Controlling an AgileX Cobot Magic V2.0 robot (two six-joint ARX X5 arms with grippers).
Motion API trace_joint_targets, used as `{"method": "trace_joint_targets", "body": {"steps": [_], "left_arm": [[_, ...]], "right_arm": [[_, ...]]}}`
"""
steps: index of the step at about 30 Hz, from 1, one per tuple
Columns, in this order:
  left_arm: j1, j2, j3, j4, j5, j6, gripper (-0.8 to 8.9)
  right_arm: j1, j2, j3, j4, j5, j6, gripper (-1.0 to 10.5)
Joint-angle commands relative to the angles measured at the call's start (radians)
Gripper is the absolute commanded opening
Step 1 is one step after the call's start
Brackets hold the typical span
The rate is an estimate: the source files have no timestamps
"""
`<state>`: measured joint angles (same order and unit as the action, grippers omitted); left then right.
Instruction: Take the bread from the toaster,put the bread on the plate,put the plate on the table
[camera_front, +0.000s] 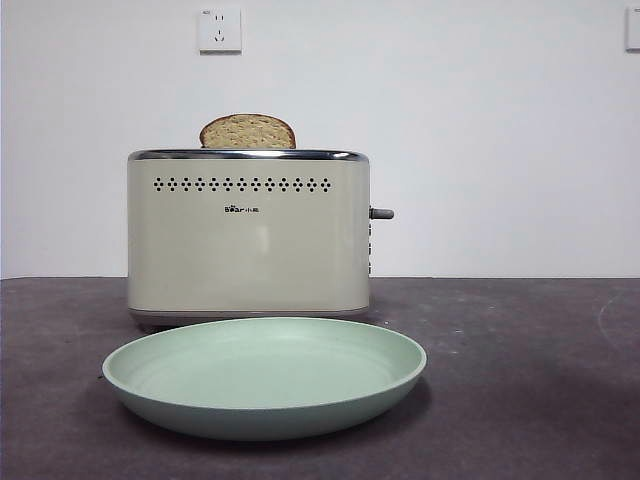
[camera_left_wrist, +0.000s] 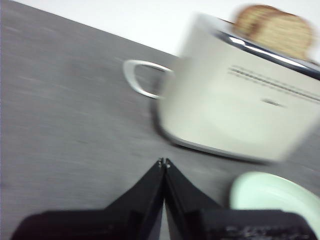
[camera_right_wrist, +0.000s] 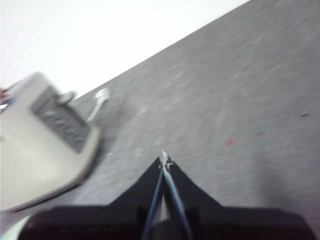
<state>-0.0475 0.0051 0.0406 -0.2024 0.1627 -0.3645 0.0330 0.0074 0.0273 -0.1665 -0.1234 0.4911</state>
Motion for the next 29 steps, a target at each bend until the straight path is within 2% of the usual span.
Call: {"method": "trace_joint_targets", "body": {"steps": [1,6,12,14,17,21,22,24,25,26,29], "left_arm": [[0.003,0.002,0.084,-0.057,0.05,-0.018,-0.06],[0.003,0.09,0.297,-0.185,0.048,0.109,-0.06],[0.003,0.368,0.574,-0.19,0.051,0.193,-0.06],[0.003,0.476,0.668,-0.188,0.064,0.256,-0.06],[0.003,0.615,0.803,-0.192,0.142,0.311,-0.06],[0.003,0.797,0.996,-0.235,0.249,0.318,-0.05],[0.003,0.848,1.052,-0.259,0.291,0.33,-0.04],[0.003,0.938,1.157,-0.314,0.384,0.375,0.1],[0.003,0.985,1.212,-0.341,0.42,0.388,0.47],[0.002,1.03,1.265,-0.366,0.44,0.401,1.24],[-0.011,1.151,1.41,-0.424,0.443,0.428,3.28]], "right_arm": [[0.001,0.023,0.074,0.008,-0.055,0.035,-0.1],[0.001,0.164,0.261,-0.008,-0.159,0.01,-0.1],[0.002,0.428,0.581,-0.117,-0.302,-0.119,-0.1],[0.003,0.52,0.697,-0.152,-0.354,-0.161,-0.1],[0.003,0.638,0.85,-0.173,-0.428,-0.214,-0.1],[0.003,0.772,1.013,-0.175,-0.505,-0.257,0.1],[0.003,0.805,1.048,-0.177,-0.529,-0.257,0.3],[0.003,0.858,1.107,-0.193,-0.564,-0.256,1.3],[0.004,0.882,1.135,-0.209,-0.571,-0.257,2.0],[0.008,0.905,1.159,-0.225,-0.576,-0.257,2.6],[0.019,0.955,1.194,-0.233,-0.585,-0.257,2.9]]}}
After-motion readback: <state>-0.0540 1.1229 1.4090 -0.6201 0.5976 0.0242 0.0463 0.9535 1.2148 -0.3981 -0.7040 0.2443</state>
